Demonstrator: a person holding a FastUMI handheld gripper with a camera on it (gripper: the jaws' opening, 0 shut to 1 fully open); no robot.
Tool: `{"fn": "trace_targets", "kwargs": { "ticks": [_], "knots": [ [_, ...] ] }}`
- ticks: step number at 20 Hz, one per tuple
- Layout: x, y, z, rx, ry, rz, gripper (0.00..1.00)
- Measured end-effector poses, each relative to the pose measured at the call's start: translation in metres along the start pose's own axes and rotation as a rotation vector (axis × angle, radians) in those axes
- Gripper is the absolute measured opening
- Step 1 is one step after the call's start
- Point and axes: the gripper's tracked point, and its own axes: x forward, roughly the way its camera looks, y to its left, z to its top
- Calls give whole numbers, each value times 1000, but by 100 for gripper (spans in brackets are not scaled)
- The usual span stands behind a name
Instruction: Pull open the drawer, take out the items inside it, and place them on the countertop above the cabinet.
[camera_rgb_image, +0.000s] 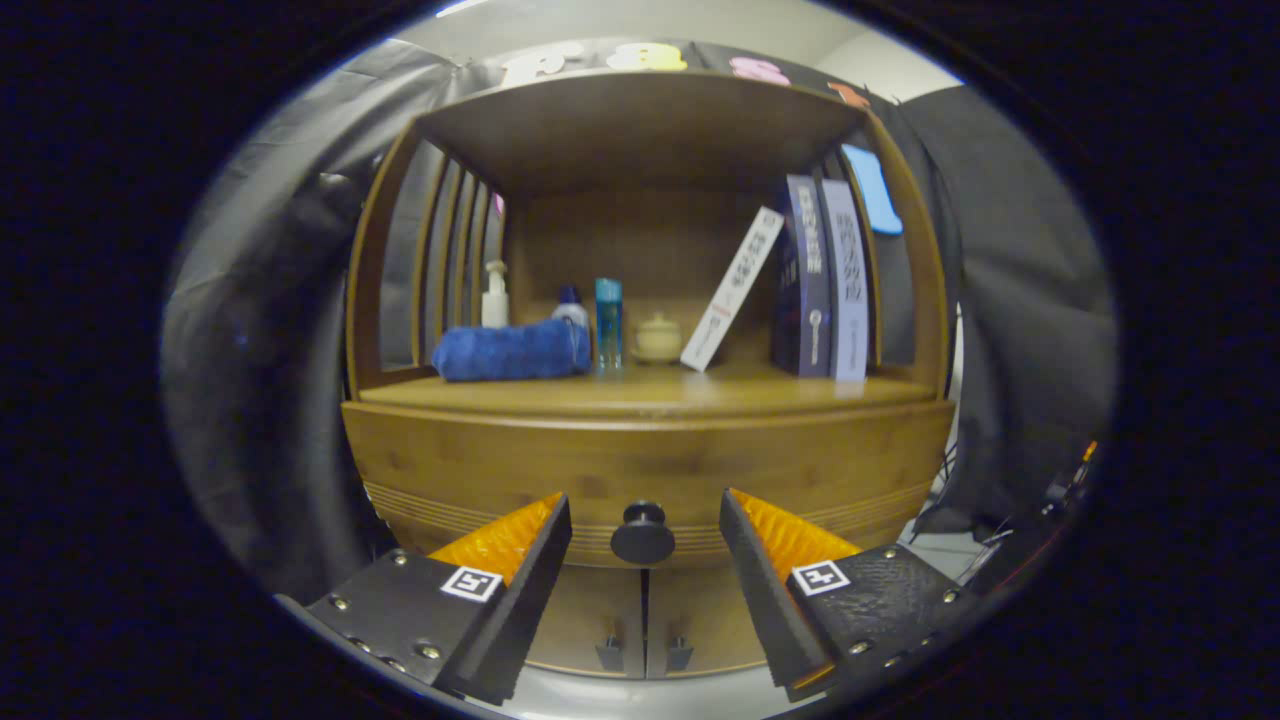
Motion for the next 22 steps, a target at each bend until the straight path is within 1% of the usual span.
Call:
{"fn": "trace_targets", "kwargs": {
  "ticks": [2, 4, 5, 6, 8, 9, 11, 12, 13, 15, 16, 17, 19, 22],
  "knots": [
    [15, 1, -12, 3, 23, 8, 79],
    [30, -1, -11, -1, 2, -3, 69],
    [28, 0, -14, 11, 12, -6, 63],
    [36, 1, -20, 27, 31, -3, 58],
    [47, 0, -33, 101, 87, -2, 47],
    [44, 1, -29, 150, 81, -7, 47],
    [48, -1, -27, 164, 54, -10, 47],
    [47, -1, -27, 170, 30, -17, 44],
    [49, 0, -26, 173, 14, -15, 44],
    [50, 0, -25, 110, -4, 15, 42],
    [49, -2, -27, 58, 18, 23, 40],
    [45, -5, -28, 44, 32, 12, 34],
    [35, 0, -27, 48, 27, 13, 28],
    [-3, -1, -33, 11, 23, 2, 28]
  ]
}}
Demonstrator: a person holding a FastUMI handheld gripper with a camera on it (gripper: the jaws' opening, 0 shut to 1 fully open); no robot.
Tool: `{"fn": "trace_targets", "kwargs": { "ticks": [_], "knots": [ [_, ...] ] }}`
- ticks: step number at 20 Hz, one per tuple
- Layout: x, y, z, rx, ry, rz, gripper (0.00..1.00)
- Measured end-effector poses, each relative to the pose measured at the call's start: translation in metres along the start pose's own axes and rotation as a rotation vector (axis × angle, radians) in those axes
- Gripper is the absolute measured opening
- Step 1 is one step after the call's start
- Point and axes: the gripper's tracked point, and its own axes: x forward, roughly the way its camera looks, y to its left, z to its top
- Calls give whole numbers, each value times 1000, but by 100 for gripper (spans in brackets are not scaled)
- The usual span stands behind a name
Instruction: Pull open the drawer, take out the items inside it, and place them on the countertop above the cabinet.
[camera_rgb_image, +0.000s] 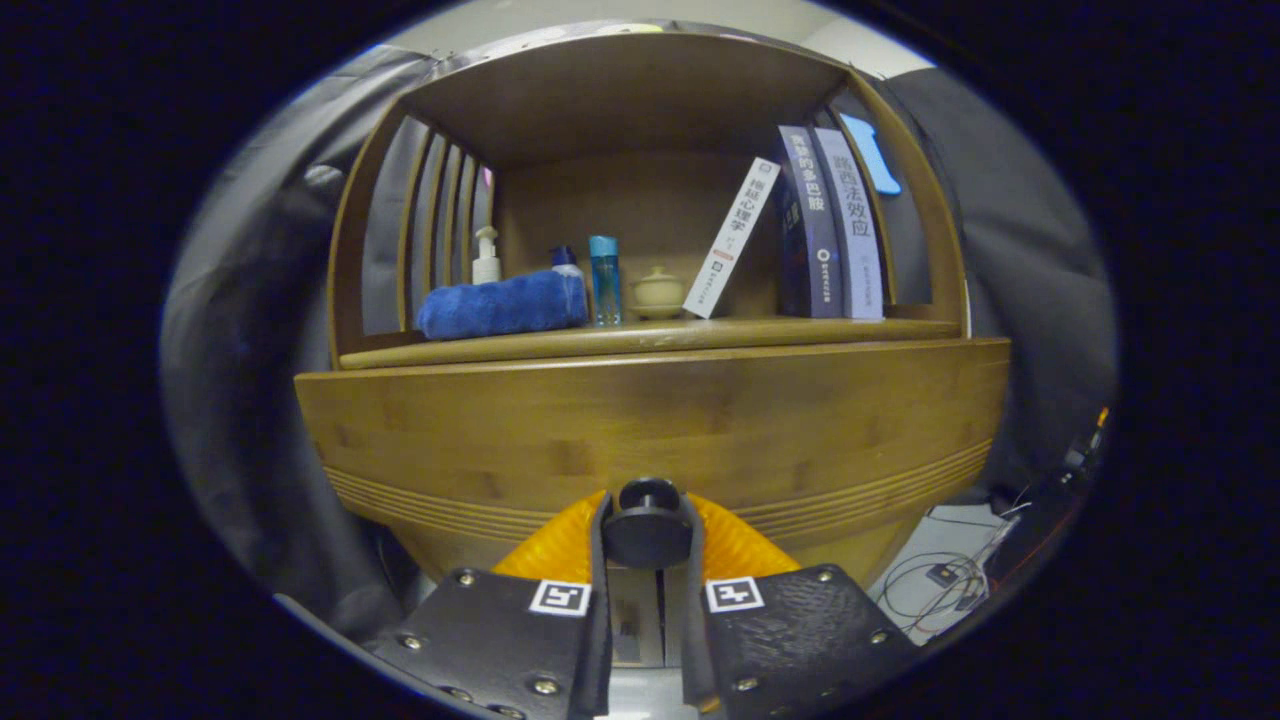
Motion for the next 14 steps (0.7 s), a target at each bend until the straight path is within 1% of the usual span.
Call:
{"fn": "trace_targets", "kwargs": {
  "ticks": [8, 12, 14],
  "knots": [
    [-110, -2, -26, 4, 46, -15, 27],
    [-142, -1, -36, -46, 50, -41, 28],
    [-150, 0, -39, -3, 62, -42, 27]
  ]
}}
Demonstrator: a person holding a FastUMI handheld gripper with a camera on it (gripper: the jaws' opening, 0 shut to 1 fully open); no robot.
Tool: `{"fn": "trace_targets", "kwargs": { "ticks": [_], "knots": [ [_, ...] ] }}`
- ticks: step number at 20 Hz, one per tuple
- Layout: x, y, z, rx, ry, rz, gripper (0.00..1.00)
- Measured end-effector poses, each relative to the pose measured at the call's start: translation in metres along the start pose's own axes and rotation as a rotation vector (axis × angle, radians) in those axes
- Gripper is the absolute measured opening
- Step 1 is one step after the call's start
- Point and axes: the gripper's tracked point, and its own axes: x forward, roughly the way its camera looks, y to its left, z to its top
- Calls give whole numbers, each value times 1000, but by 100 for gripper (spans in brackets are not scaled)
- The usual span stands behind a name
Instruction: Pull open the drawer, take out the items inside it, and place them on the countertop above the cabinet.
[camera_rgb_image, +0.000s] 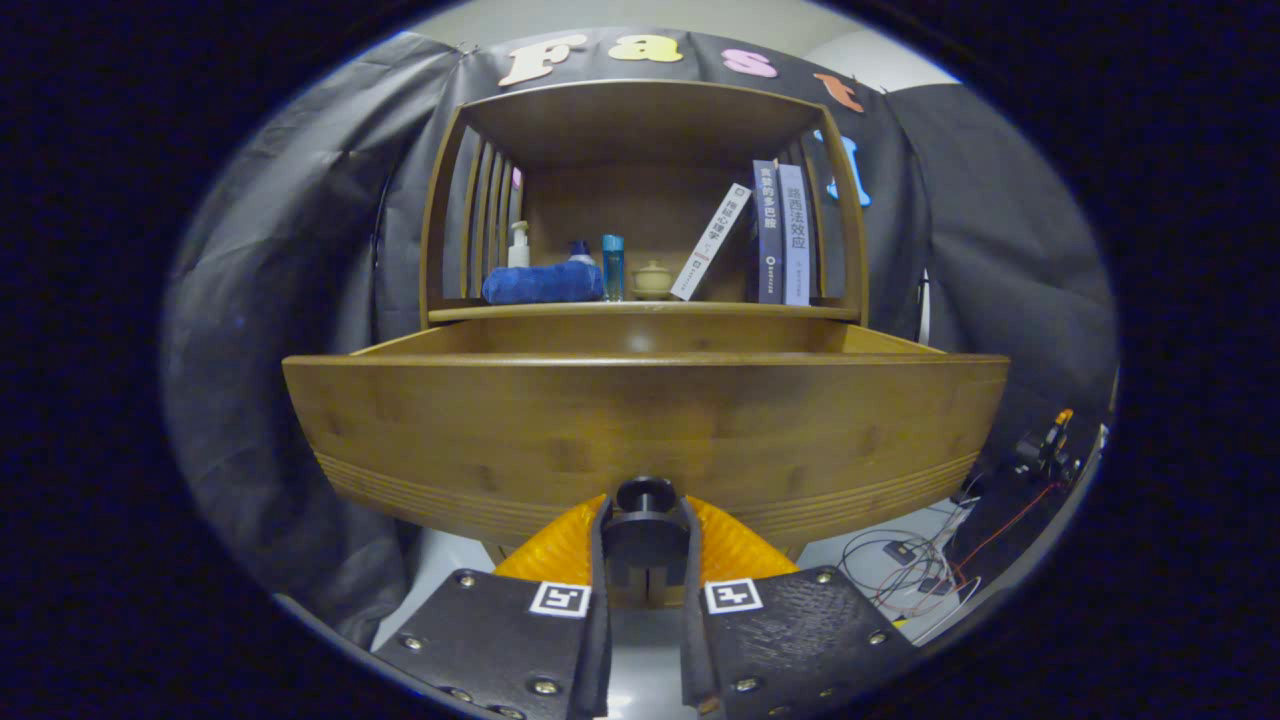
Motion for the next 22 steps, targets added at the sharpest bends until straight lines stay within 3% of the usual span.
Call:
{"fn": "trace_targets", "kwargs": {
  "ticks": [4, 12, 15, 19, 22],
  "knots": [
    [-17, -3, -5, 35, 20, -13, 27],
    [-30, -13, -14, -25, 100, 0, 28],
    [-32, -11, 0, -53, 46, 15, 41],
    [-47, 0, 4, -41, 58, 65, 82],
    [-59, 13, 30, 32, 52, 142, 100]
  ]
}}
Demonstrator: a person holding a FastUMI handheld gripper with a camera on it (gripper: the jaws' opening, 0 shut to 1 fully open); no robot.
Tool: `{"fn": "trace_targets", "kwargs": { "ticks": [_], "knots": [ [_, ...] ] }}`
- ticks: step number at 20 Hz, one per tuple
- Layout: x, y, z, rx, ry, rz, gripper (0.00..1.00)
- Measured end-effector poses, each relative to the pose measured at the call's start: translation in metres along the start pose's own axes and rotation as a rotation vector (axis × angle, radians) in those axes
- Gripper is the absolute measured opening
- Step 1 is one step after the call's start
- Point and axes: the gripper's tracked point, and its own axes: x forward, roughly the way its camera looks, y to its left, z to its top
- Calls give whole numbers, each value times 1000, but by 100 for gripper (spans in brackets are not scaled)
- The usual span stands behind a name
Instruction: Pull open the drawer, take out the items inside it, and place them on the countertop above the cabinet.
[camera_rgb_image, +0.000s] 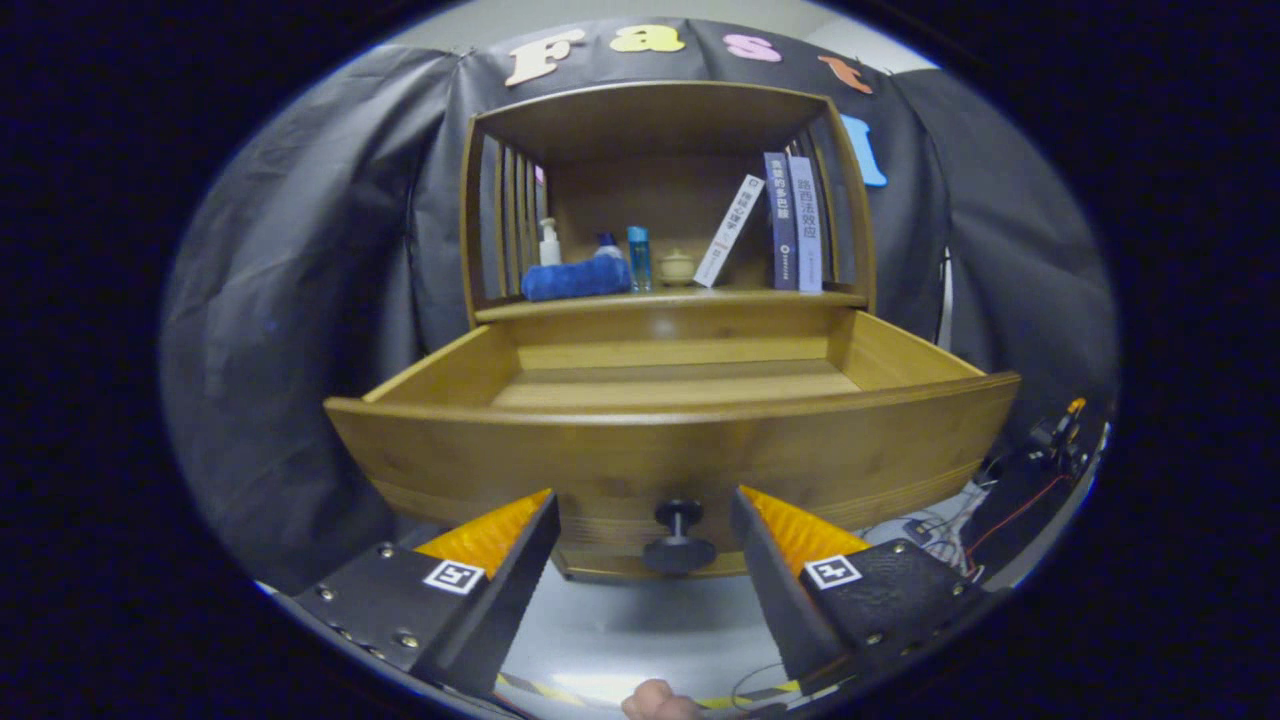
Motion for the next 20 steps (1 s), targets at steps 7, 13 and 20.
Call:
{"fn": "trace_targets", "kwargs": {
  "ticks": [7, 13, 20],
  "knots": [
    [-11, -9, 83, -38, -52, -97, 100],
    [26, 4, 145, -161, -27, -126, 100],
    [121, -15, 70, -110, 470, -139, 99]
  ]
}}
